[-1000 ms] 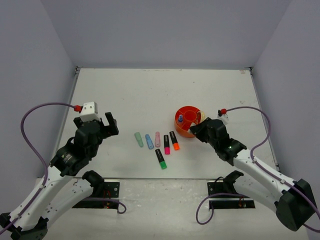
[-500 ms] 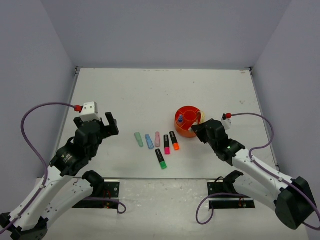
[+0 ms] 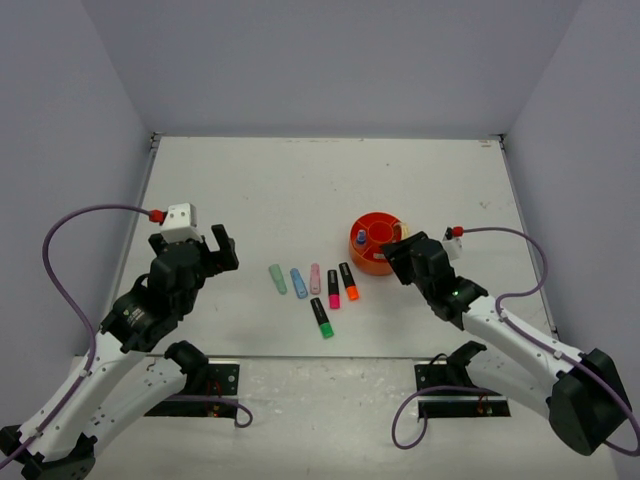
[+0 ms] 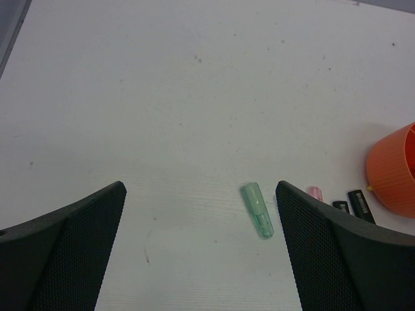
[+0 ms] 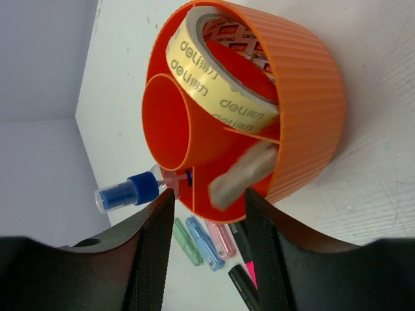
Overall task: Sort the stationery into containers
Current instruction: Place the stationery in the storage box, then pick up the stationery from the center of the board.
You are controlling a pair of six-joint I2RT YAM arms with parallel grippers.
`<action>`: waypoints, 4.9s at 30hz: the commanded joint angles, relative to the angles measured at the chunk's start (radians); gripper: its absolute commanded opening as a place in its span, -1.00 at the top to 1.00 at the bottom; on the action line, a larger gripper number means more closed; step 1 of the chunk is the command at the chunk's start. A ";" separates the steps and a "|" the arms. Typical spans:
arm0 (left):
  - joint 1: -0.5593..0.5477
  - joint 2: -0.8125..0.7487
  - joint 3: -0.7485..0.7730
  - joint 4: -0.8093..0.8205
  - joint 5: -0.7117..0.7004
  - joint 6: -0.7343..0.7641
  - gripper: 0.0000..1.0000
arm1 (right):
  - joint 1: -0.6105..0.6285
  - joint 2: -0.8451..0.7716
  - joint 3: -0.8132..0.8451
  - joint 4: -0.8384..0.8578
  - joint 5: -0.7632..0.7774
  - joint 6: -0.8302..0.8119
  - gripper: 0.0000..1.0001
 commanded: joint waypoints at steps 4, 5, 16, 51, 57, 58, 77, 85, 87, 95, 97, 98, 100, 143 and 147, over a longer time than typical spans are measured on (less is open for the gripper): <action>0.009 0.000 -0.013 0.041 0.004 0.023 -1.00 | -0.001 0.002 0.030 0.025 0.037 0.005 -0.04; 0.009 -0.001 -0.013 0.041 0.004 0.023 -1.00 | -0.001 -0.002 0.031 0.024 0.036 -0.001 -0.04; 0.009 0.003 -0.015 0.042 0.003 0.023 -1.00 | 0.000 -0.099 0.123 0.030 -0.145 -0.339 -0.06; 0.026 0.002 -0.010 0.038 -0.011 0.016 -1.00 | 0.236 -0.054 0.185 -0.374 -0.189 -0.780 -0.47; 0.039 0.014 -0.010 0.043 0.000 0.024 -1.00 | 0.282 -0.003 0.229 -0.426 -0.120 -0.779 -0.46; 0.041 0.016 -0.010 0.044 0.002 0.025 -1.00 | 0.288 0.003 0.231 -0.428 -0.111 -0.777 -0.45; 0.057 0.027 -0.013 0.057 0.029 0.039 -1.00 | 0.401 0.344 0.382 -0.430 -0.006 -0.711 0.02; 0.058 0.049 -0.015 0.053 0.024 0.010 -1.00 | 0.509 0.505 0.489 -0.411 0.008 -0.656 -0.01; 0.058 0.087 -0.012 0.039 0.044 -0.061 -1.00 | 0.520 0.514 0.514 -0.425 0.021 -0.651 -0.02; -0.001 0.441 -0.095 0.217 0.273 -0.299 -1.00 | 0.526 0.298 0.458 -0.442 0.052 -0.630 -0.10; -0.053 0.581 -0.064 0.224 0.211 -0.341 -1.00 | 0.526 0.225 0.433 -0.447 0.055 -0.633 -0.13; -0.098 0.624 -0.047 0.232 0.173 -0.371 -1.00 | 0.526 0.191 0.420 -0.452 0.061 -0.631 -0.15; -0.143 0.745 0.008 0.243 0.151 -0.416 -1.00 | 0.525 0.119 0.386 -0.464 0.072 -0.628 -0.17; -0.186 0.980 -0.078 0.350 0.051 -0.529 0.69 | 0.525 -0.010 0.350 -0.516 0.076 -0.655 -0.18; -0.187 0.971 -0.097 0.345 0.038 -0.541 1.00 | 0.525 -0.064 0.325 -0.492 0.090 -0.653 -0.14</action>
